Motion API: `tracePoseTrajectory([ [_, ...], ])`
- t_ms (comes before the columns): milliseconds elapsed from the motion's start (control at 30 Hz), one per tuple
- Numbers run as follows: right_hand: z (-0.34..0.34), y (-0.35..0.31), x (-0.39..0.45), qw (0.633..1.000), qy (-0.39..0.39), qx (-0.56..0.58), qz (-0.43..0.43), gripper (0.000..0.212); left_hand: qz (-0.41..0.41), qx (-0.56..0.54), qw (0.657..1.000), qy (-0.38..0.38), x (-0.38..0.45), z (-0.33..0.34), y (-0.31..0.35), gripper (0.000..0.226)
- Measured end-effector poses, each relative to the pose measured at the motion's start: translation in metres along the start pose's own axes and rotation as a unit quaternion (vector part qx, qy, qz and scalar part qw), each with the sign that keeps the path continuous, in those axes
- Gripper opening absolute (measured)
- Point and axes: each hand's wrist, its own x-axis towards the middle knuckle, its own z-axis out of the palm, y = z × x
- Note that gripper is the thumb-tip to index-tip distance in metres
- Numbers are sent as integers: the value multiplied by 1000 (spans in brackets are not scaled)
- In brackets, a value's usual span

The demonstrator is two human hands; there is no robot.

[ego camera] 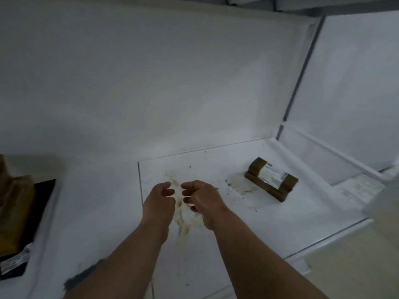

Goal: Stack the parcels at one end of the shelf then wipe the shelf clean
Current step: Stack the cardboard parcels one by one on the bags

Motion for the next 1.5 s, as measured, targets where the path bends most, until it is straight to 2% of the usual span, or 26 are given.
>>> tracePoseTrajectory([
  [100,-47,8,12,998,49,-33,0,39,1,0,999,-37,-5,44,6,53],
  [267,-116,20,32,984,118,-134,-15,39,-19,5,998,-61,-12,94,5,47],
  [367,-152,27,42,957,185,-222,-30,41,-32,15,998,-58,-13,113,3,45],
  [533,-212,38,54,892,268,-364,-6,59,-50,15,998,-46,-15,134,-1,37],
  [633,-233,44,63,871,277,-406,30,73,-53,12,998,-40,-12,141,0,30],
  [733,-246,48,70,883,254,-386,79,79,-54,10,998,-38,-11,146,0,26],
  [867,-250,53,75,877,267,-392,82,60,-63,8,997,-35,-9,152,-3,29],
  [967,-241,53,77,903,287,-313,60,55,-68,15,997,-38,-8,156,-3,31],
  [1033,-231,49,74,948,278,-151,33,59,-71,13,996,-42,-7,158,-2,31],
  [1100,-219,46,67,973,219,64,13,50,-82,-13,995,-48,-7,158,1,31],
  [1200,-201,42,54,956,86,275,51,36,-102,-70,991,-60,-7,155,8,43],
  [1267,-191,44,48,944,10,325,59,30,-110,-109,985,-80,-7,149,10,62],
  [1333,-181,48,43,942,-42,326,64,30,-104,-152,974,-130,-9,141,13,72],
  [1400,-170,51,39,945,-74,312,65,33,-94,-185,962,-176,-9,132,12,68],
  [1500,-155,54,37,948,-90,296,67,34,-87,-187,965,-160,-8,117,7,48],
])
